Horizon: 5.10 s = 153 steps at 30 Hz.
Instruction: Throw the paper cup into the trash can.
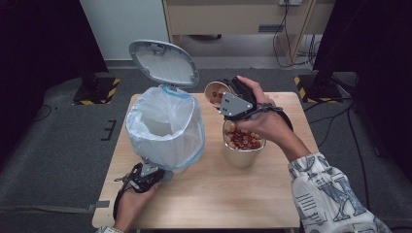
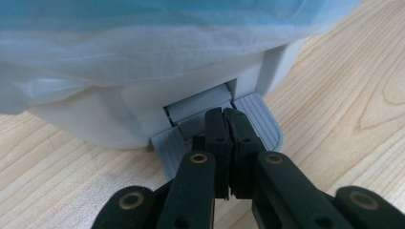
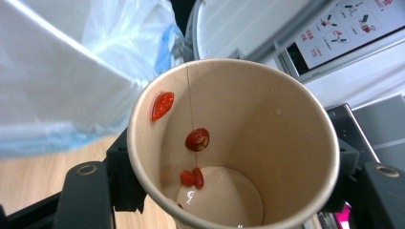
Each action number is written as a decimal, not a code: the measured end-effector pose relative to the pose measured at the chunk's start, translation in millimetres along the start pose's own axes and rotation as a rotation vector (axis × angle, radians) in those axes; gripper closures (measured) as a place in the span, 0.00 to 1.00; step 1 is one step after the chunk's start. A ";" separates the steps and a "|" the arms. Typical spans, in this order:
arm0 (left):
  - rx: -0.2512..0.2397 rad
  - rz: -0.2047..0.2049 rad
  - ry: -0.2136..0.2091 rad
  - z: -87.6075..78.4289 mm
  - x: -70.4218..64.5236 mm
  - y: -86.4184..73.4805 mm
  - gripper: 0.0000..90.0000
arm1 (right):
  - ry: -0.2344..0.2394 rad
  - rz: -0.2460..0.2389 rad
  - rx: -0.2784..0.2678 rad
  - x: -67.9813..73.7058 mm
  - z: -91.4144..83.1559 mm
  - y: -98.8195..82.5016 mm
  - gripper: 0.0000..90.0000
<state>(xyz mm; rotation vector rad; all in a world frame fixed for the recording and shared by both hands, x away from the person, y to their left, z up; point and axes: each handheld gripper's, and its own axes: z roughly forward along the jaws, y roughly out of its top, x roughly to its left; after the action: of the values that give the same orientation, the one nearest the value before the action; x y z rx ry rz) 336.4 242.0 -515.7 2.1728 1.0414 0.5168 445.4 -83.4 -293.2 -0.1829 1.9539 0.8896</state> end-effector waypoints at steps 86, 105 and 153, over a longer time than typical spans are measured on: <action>-0.003 -0.002 -0.008 -0.1 0.8 -0.4 0.98 | 0.299 0.214 -0.101 26.8 112.0 97.8 0.33; -0.005 -0.003 -0.009 -0.1 1.0 -0.6 0.98 | 0.327 0.362 -0.001 24.4 120.0 90.2 0.16; -0.005 -0.007 -0.011 -0.2 1.5 -0.7 0.97 | 0.303 0.531 -0.039 12.8 75.6 53.2 0.12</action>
<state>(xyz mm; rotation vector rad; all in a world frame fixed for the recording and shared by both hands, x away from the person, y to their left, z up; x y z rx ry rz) 336.8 243.6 -516.1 2.1649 1.0404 0.5037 466.9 7.3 -298.2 0.2038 2.3172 1.3017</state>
